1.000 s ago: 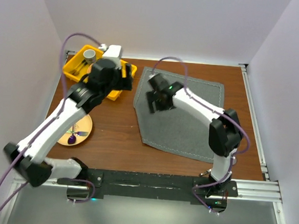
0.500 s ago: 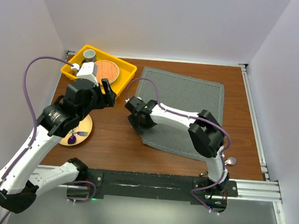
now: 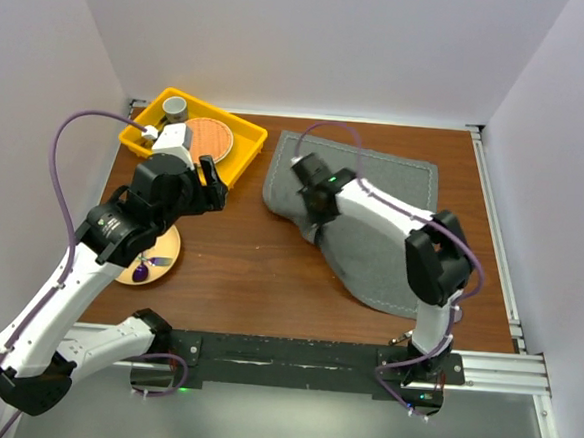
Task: Fold the napkin, place the utensils inside, and roll it up
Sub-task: Flatten the napkin out
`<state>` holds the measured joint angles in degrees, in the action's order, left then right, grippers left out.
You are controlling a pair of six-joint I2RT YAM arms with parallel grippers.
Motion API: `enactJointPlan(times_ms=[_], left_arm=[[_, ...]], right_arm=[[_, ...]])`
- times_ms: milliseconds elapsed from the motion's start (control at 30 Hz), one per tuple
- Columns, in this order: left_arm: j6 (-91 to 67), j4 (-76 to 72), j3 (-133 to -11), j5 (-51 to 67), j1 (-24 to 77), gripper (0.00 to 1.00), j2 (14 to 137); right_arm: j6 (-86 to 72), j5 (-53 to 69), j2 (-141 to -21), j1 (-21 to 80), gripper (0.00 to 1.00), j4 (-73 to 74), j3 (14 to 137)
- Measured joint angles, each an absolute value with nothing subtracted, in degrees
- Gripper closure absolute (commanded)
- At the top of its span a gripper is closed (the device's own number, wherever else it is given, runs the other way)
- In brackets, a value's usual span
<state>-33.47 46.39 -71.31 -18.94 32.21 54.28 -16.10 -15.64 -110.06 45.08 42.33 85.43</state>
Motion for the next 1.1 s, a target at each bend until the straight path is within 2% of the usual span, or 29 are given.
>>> enactJointPlan(times_ms=[33, 67, 167, 300, 367, 433, 633, 800, 1000, 1033, 1100], left_arm=[[-33.5, 46.3, -71.2, -18.8, 32.2, 0.28, 54.3], [-33.5, 46.3, -71.0, -18.7, 32.2, 0.28, 54.3], [-33.4, 46.3, -70.8, -18.0, 32.2, 0.28, 55.1], [-33.4, 46.2, -70.6, -17.1, 32.2, 0.28, 56.4], [-33.4, 46.1, -70.5, -16.8, 32.2, 0.28, 56.8], [-33.4, 45.8, -70.5, -16.4, 32.2, 0.28, 57.2], [-33.2, 44.9, -70.5, -14.4, 32.2, 0.27, 58.8], [-33.2, 44.7, -70.4, -13.0, 32.2, 0.27, 59.4], [-32.8, 44.6, -70.4, -12.7, 32.2, 0.25, 59.4], [-32.7, 44.6, -70.4, -12.7, 32.2, 0.25, 59.4], [-32.3, 44.6, -70.4, -12.7, 32.2, 0.25, 59.4]], right_arm=[[-15.5, -15.2, -109.3, 41.9, 0.55, 41.8, 85.4], [-15.0, -15.2, -109.0, 38.7, 0.46, 41.5, 85.6], [-13.4, -16.5, -109.3, 31.7, 0.39, 42.0, 86.9], [-11.6, -17.0, -108.9, 32.4, 0.41, 42.8, 87.5], [-11.4, -15.9, -108.6, 35.9, 0.49, 42.6, 87.5], [-11.6, -14.4, -108.6, 39.0, 0.53, 42.2, 87.5], [-11.4, -12.8, -110.8, 40.9, 0.47, 41.1, 88.4], [-9.6, -12.5, -116.7, 39.7, 0.51, 40.7, 91.7], [-8.5, -12.3, -118.9, 39.6, 0.62, 40.7, 91.8], [-8.4, -12.3, -118.9, 39.6, 0.71, 40.7, 91.8], [-8.2, -12.3, -118.9, 39.6, 0.75, 40.6, 91.8]])
